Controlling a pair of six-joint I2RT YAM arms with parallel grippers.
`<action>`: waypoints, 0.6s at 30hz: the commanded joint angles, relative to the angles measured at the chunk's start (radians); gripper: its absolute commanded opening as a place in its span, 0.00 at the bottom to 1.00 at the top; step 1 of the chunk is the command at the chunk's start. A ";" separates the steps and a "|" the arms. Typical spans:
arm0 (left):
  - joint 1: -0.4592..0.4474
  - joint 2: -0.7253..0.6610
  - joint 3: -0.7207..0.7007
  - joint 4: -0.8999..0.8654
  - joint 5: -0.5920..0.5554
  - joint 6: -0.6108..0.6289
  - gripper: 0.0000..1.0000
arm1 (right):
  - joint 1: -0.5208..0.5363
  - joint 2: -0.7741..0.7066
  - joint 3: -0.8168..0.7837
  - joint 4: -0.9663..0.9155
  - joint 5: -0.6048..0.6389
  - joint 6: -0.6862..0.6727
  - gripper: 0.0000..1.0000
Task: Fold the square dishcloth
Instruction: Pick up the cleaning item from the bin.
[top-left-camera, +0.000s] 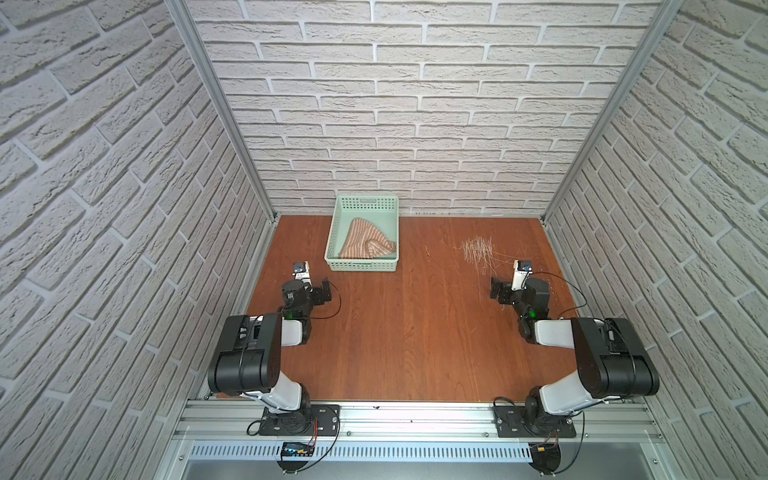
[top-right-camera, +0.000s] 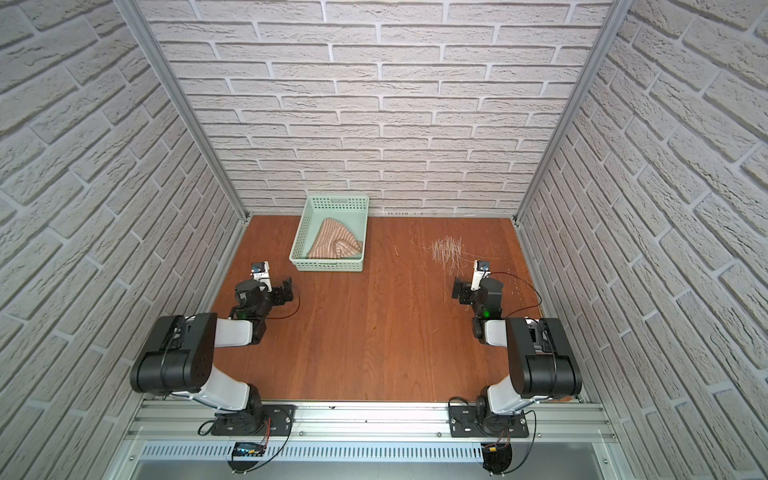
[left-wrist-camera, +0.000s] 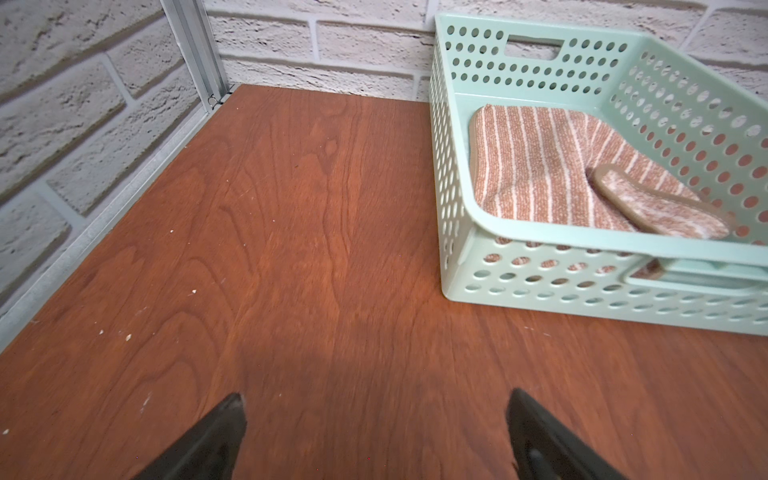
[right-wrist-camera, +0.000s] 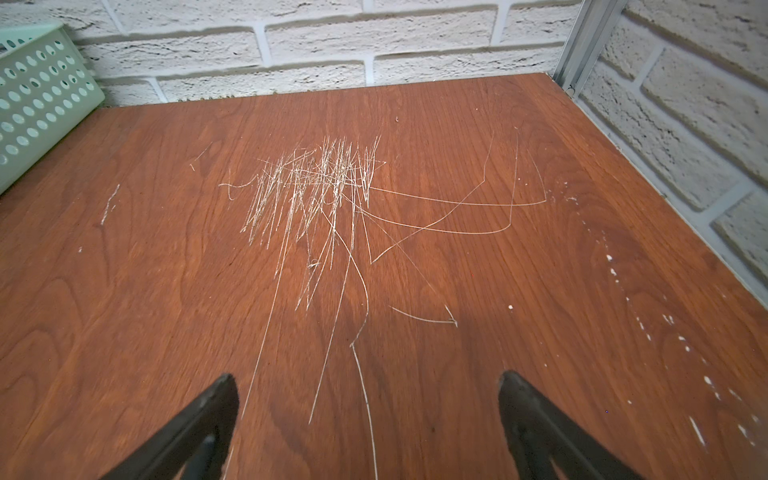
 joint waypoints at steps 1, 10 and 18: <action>0.007 0.002 0.017 0.026 0.011 0.001 0.98 | 0.001 0.004 0.017 0.019 0.000 -0.009 0.99; 0.006 0.002 0.017 0.027 0.011 0.000 0.98 | 0.001 0.002 0.014 0.022 0.000 -0.011 0.99; 0.006 0.003 0.017 0.027 0.010 0.001 0.98 | 0.001 -0.084 0.073 -0.160 0.020 -0.007 0.99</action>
